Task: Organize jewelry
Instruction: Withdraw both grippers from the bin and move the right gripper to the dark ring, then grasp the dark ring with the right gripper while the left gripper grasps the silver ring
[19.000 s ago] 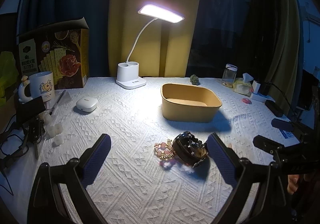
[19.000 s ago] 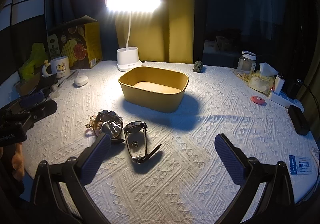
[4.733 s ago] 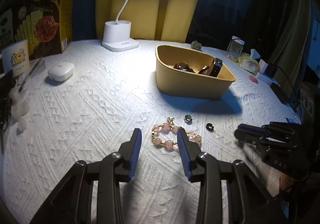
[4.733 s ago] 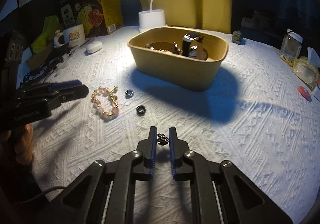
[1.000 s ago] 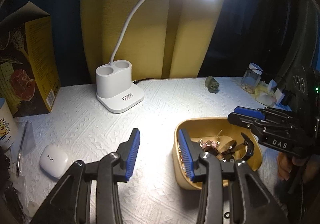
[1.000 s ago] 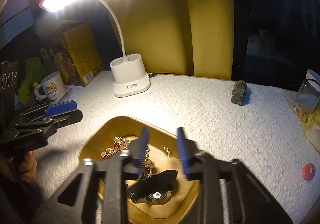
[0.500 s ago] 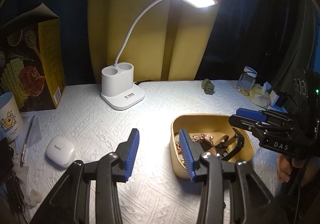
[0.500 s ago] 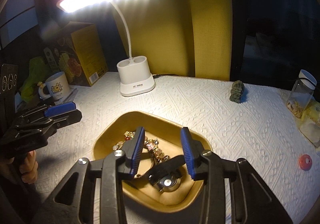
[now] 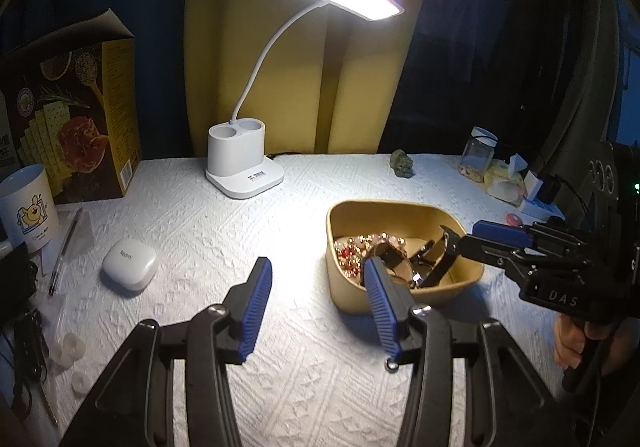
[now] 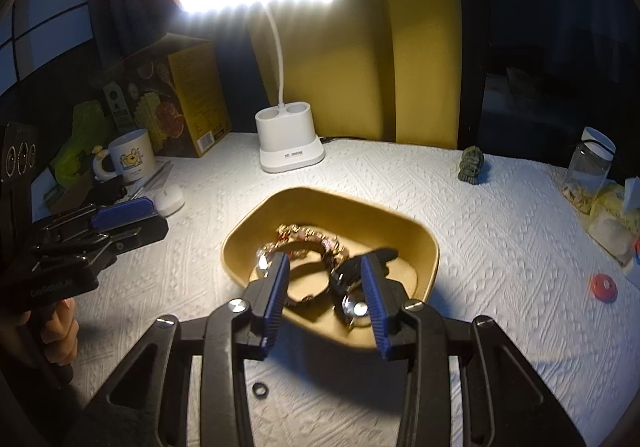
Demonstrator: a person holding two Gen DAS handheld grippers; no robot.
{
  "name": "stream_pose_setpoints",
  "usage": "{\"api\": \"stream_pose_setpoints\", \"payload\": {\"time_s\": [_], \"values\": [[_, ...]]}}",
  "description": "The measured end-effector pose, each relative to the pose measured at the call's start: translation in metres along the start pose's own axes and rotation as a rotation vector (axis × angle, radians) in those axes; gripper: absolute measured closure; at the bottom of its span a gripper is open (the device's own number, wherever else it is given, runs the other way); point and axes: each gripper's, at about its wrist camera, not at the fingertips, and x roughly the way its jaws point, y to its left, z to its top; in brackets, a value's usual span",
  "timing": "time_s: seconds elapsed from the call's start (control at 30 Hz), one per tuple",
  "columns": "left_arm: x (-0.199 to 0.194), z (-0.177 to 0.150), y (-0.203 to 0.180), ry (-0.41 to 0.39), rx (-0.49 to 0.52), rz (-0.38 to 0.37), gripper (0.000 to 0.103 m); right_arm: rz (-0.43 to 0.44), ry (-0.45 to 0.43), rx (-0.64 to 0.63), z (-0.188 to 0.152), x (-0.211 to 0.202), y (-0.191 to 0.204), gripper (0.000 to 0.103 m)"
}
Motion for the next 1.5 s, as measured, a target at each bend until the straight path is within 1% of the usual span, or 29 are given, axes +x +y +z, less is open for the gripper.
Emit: {"api": "stream_pose_setpoints", "payload": {"time_s": [0.27,0.5,0.73,0.93,0.97,1.1,1.17,1.33,1.5], "values": [[-0.013,-0.024,-0.004,0.009,0.002,0.002,0.055,0.006,0.011,0.003,-0.026,-0.009,0.010,0.068],[-0.020,-0.044,-0.002,0.022,-0.004,0.004,0.055,0.010,0.040,0.005,-0.045,-0.007,0.016,0.068],[-0.022,-0.063,0.003,0.039,-0.025,0.011,0.055,0.029,0.094,-0.003,-0.067,0.008,0.029,0.068],[-0.021,-0.075,0.009,0.053,-0.045,0.017,0.055,0.039,0.172,-0.043,-0.084,0.026,0.043,0.068],[-0.021,-0.076,0.009,0.055,-0.047,0.017,0.055,0.038,0.185,-0.053,-0.087,0.029,0.046,0.071],[-0.020,-0.079,0.009,0.065,-0.049,0.015,0.055,-0.008,0.185,-0.087,-0.088,0.030,0.049,0.087],[-0.019,-0.079,0.009,0.066,-0.047,0.012,0.055,-0.017,0.189,-0.099,-0.088,0.030,0.049,0.091],[-0.018,-0.079,0.006,0.071,-0.046,0.011,0.055,-0.010,0.190,-0.101,-0.088,0.028,0.047,0.091],[-0.011,-0.078,-0.004,0.096,-0.025,0.015,0.055,-0.001,0.182,-0.080,-0.089,0.023,0.040,0.091]]}}
